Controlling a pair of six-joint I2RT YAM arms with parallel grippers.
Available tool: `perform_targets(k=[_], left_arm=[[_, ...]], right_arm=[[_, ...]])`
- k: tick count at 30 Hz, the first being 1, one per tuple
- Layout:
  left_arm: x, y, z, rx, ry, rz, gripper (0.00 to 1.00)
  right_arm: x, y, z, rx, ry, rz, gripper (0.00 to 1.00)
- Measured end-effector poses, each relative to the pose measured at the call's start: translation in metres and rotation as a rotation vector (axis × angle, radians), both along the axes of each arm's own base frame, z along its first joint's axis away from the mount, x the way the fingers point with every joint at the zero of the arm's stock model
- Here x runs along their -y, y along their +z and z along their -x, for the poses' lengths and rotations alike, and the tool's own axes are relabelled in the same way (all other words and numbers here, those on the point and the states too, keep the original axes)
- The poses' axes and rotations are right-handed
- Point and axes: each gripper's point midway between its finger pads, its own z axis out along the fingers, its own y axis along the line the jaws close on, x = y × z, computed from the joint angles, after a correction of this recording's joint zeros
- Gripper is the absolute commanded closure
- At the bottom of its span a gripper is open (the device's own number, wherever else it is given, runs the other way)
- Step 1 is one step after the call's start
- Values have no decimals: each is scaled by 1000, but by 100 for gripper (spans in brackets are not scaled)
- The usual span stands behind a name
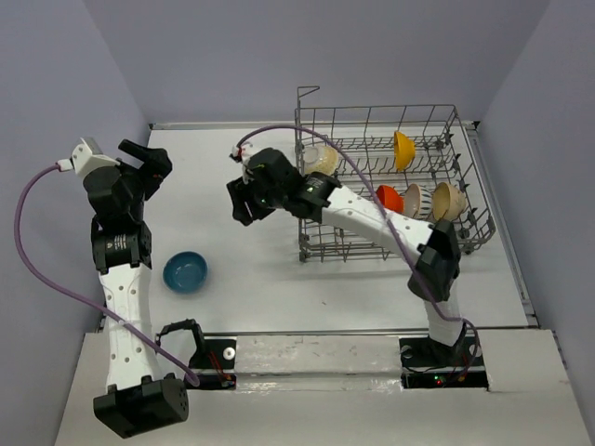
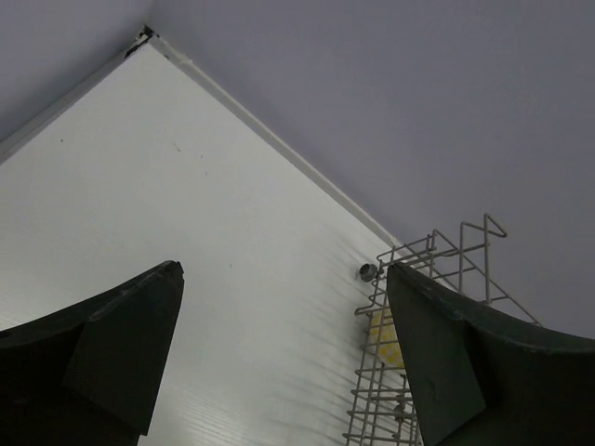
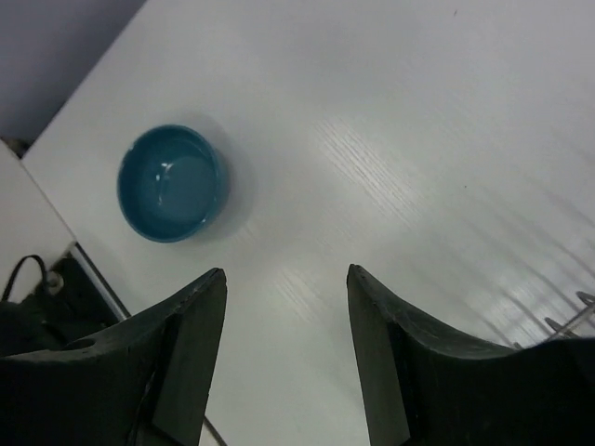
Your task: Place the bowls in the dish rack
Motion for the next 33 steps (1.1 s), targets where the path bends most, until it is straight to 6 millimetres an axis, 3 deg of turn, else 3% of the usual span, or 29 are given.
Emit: perform_targets(k=[5, 7, 11, 16, 22, 33], left_arm=[[2, 53, 15, 100, 2, -55, 1], [3, 67, 24, 137, 6, -70, 1], [4, 71, 30, 149, 7, -77, 1], [4, 65, 27, 131, 2, -74, 1], [5, 62, 26, 123, -4, -73, 1], [6, 61, 25, 122, -12, -74, 1]], right_arm=[[-43, -99, 6, -73, 39, 161, 40], [-54, -126, 11, -93, 55, 197, 40], [-75, -157, 25, -112, 91, 233, 40], [-93, -167, 42, -122, 118, 229, 39], [-110, -165, 58, -127, 139, 198, 40], [-134, -184, 60, -152, 120, 166, 40]])
